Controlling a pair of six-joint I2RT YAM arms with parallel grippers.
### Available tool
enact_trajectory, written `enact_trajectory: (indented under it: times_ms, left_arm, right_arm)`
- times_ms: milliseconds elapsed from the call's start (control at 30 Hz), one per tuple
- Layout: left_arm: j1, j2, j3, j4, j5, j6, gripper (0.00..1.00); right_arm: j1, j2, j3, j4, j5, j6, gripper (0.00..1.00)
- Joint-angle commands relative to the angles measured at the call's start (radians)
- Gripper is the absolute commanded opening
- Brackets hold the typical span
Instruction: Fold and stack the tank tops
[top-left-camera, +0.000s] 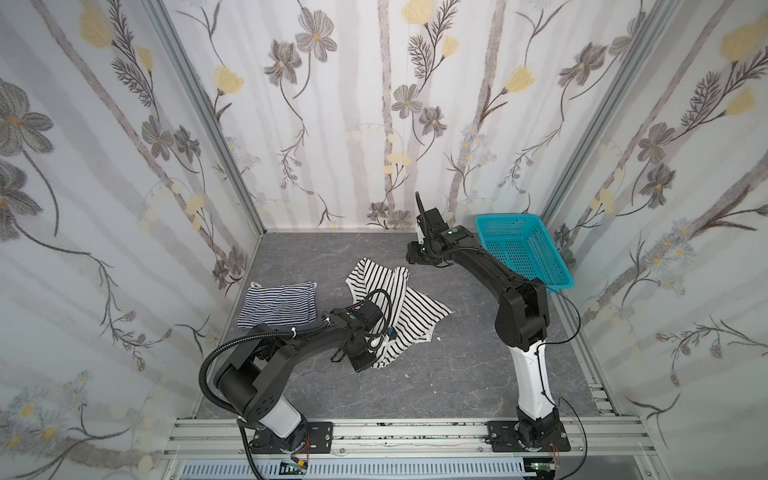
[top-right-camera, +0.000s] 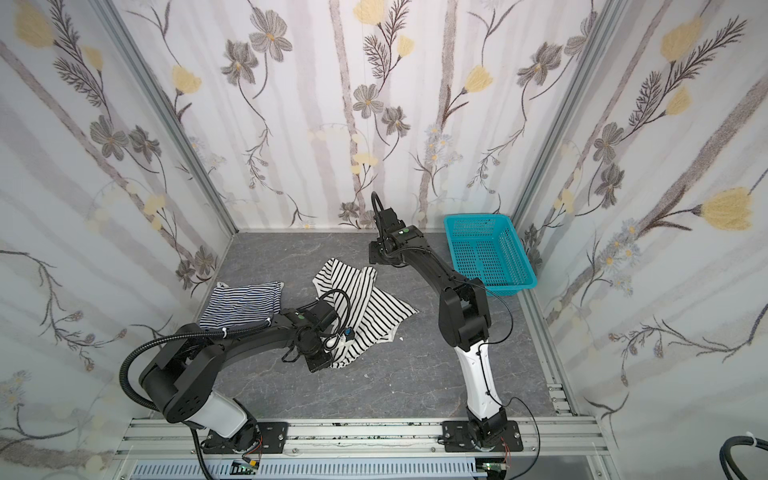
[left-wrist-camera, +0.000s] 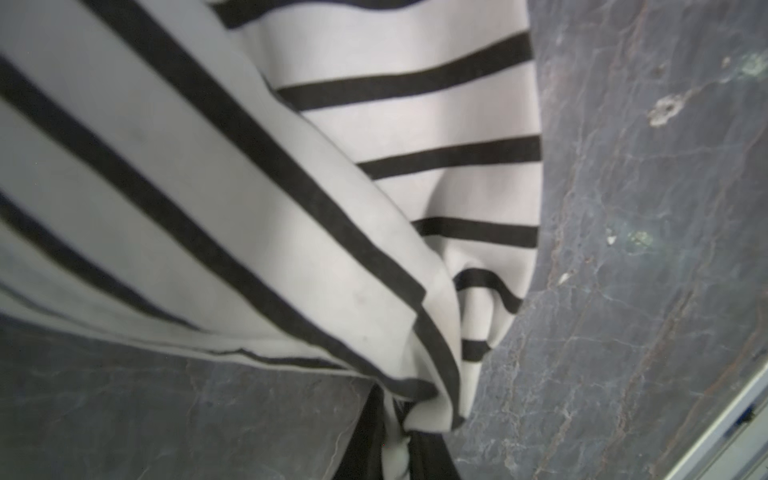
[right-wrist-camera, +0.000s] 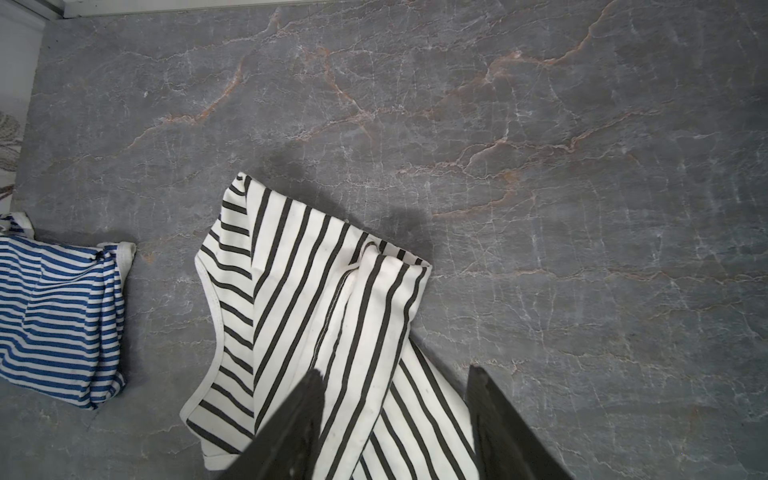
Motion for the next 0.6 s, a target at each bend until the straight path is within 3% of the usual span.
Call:
enact_trajectory:
  times_ms: [0,133,367,567]
  left_arm:
    - [-0.002,0.010,-0.058,-0.011,-0.182,-0.010,0.05]
    - [0.025,-0.092,-0.039,-0.014,-0.244,-0.005,0.00]
    - [0.109,-0.217,-0.019,-0.015,-0.303,0.048,0.00]
    - [0.164,-0.218,0.003,-0.010,-0.288,0.065,0.00]
  right_arm:
    - [0.010,0.029,0.023,0.031,-0.048,-0.005,0.58]
    - [0.019,0.081,0.061,0.019,-0.090,-0.011,0.60]
    - [0.037,0.170,0.122,0.005,-0.068,-0.025,0.61]
    - [0.037,0.213,0.153,-0.027,0.085,-0.025,0.61]
